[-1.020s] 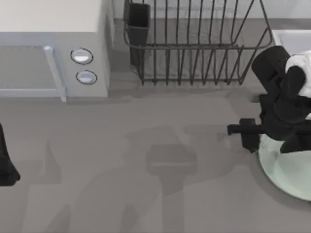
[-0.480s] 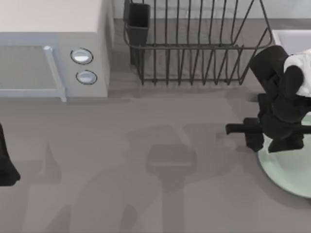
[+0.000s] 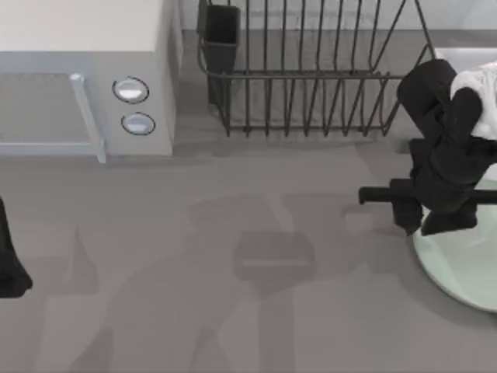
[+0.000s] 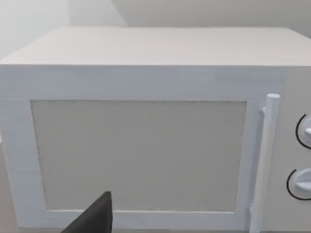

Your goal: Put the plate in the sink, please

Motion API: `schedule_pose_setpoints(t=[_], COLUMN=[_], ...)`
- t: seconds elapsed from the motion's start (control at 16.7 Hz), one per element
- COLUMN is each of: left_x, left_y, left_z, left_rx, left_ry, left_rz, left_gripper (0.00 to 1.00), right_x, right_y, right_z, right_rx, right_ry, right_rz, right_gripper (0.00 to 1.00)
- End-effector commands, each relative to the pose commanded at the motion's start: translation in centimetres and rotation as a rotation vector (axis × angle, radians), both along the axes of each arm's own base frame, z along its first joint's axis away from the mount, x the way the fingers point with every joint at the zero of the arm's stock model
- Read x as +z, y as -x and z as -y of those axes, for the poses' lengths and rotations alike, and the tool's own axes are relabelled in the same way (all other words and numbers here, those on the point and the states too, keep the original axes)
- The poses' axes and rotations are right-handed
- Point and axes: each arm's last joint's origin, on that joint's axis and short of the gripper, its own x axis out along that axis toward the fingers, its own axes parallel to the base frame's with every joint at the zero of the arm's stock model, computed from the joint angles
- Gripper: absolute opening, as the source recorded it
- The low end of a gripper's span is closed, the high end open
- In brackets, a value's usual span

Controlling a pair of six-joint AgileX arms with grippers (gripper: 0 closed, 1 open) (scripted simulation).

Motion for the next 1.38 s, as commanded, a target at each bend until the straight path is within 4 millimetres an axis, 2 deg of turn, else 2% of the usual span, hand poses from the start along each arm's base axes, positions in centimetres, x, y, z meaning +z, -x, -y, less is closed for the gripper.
schedule_pose_setpoints(t=[0.18,0.42,0.6,0.78,0.96,1.26,1.38], left_x=[0.0,0.0,0.0,0.0,0.0,0.0,0.0], left_y=[0.0,0.0,0.0,0.0,0.0,0.0,0.0], left_z=[0.0,0.0,0.0,0.0,0.0,0.0,0.0], left_rx=[0.0,0.0,0.0,0.0,0.0,0.0,0.0], left_ry=[0.0,0.0,0.0,0.0,0.0,0.0,0.0], left_rz=[0.0,0.0,0.0,0.0,0.0,0.0,0.0], left_gripper=[1.0,1.0,1.0,1.0,1.0,1.0,1.0], right_x=[3.4,11.8,18.1,22.2,23.8,23.7,23.3], right_y=[-1.5,-2.6,-1.6,0.0,0.8,0.7,-0.3], right_z=[-0.7,-1.1,-0.7,0.0,0.4,0.2,0.6], right_rx=[0.0,0.0,0.0,0.0,0.0,0.004,0.004], right_ry=[0.004,0.007,0.005,0.0,-0.004,-0.003,0.001], right_rz=[-0.011,-0.021,-0.015,0.0,0.01,0.007,0.003], right_gripper=[0.0,0.0,0.0,0.0,0.0,0.0,0.0])
